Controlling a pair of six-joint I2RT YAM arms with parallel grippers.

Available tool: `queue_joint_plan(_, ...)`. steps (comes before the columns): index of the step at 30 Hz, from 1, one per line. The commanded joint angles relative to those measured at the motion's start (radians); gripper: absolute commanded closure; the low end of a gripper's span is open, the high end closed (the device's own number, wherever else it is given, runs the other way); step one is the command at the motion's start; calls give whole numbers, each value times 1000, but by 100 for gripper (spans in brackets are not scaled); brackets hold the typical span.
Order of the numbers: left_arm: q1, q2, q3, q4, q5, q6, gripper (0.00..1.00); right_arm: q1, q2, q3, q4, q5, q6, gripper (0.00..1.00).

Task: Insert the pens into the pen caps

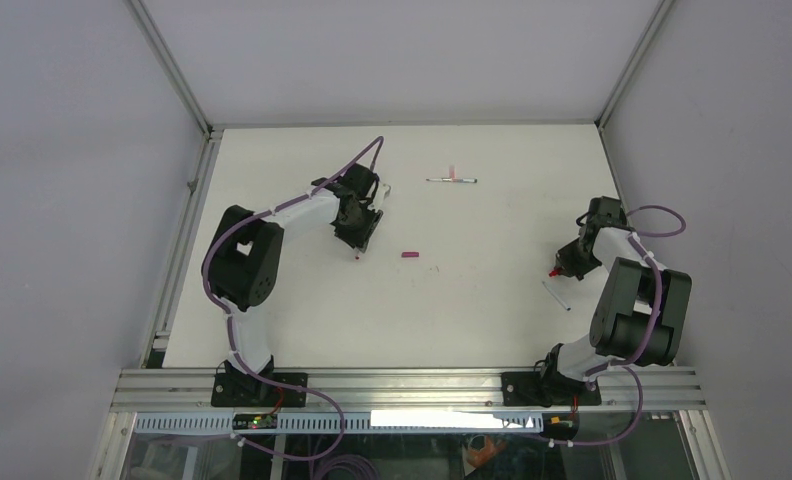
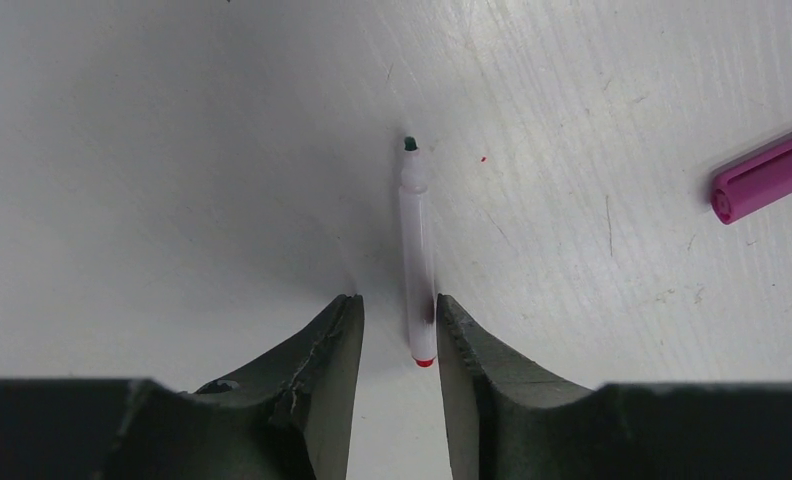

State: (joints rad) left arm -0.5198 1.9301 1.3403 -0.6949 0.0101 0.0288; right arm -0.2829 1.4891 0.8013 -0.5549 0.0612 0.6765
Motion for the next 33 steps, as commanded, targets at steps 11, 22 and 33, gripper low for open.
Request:
queue_joint_plan(11, -29, 41, -30, 46, -34, -26, 72, -8, -52, -37, 11, -29, 6, 100)
queue_joint_plan(22, -34, 87, -41, 41, -38, -77, 100, -13, -98, -51, 27, -50, 11, 100)
queue_joint_plan(33, -9, -128, -173, 263, 179, -83, 100, -15, -96, -58, 94, -156, 1, 100)
